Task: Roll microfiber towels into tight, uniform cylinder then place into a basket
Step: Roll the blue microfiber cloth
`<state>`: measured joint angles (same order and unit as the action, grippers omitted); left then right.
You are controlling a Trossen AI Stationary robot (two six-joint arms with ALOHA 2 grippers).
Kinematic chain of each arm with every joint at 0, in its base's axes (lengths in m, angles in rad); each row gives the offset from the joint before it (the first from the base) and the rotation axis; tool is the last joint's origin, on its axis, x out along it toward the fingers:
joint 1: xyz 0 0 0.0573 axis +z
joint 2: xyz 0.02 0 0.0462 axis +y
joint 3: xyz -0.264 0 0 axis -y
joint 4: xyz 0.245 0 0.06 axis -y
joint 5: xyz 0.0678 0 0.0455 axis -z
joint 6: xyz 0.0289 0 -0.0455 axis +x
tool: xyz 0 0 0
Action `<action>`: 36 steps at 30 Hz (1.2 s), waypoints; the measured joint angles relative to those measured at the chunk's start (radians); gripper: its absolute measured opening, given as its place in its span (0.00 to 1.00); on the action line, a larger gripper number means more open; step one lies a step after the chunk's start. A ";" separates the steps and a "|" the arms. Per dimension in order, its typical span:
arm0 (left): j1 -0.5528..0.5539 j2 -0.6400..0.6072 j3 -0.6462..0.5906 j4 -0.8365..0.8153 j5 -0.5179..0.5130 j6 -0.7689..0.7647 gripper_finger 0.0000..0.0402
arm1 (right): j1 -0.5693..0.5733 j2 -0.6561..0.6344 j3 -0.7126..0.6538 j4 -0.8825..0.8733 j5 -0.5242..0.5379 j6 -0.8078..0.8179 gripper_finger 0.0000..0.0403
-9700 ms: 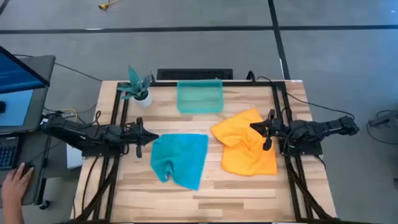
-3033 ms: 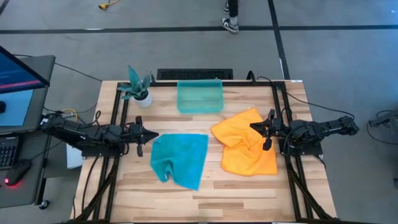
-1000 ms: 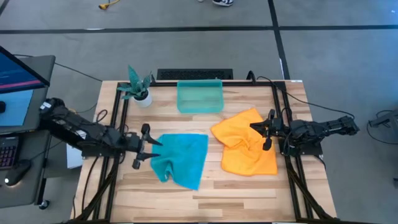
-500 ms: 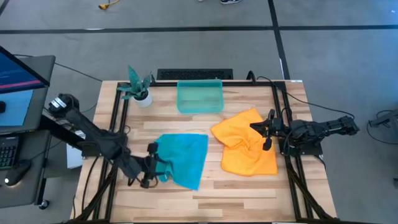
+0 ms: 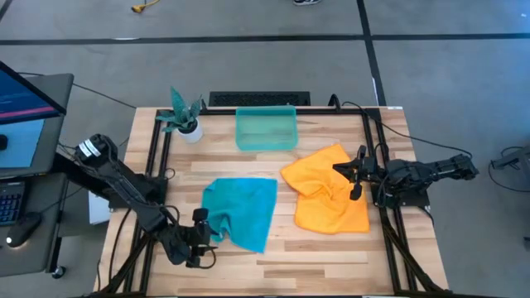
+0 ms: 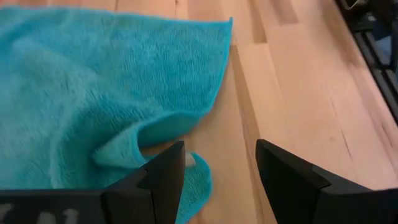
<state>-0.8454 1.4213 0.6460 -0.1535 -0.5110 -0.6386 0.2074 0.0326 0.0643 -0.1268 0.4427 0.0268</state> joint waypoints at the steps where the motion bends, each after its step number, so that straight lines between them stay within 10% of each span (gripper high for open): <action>1: -0.002 0.008 0.000 0.000 0.000 -0.018 0.47 | 0.000 0.000 0.000 0.000 0.000 0.000 0.13; 36: -0.021 0.218 -0.023 0.060 -0.126 -0.168 0.47 | 0.000 0.000 0.000 0.000 0.000 0.000 0.13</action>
<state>-0.8661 1.6394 0.6235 -0.0937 -0.6371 -0.8062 0.2077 0.0326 0.0639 -0.1265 0.4431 0.0265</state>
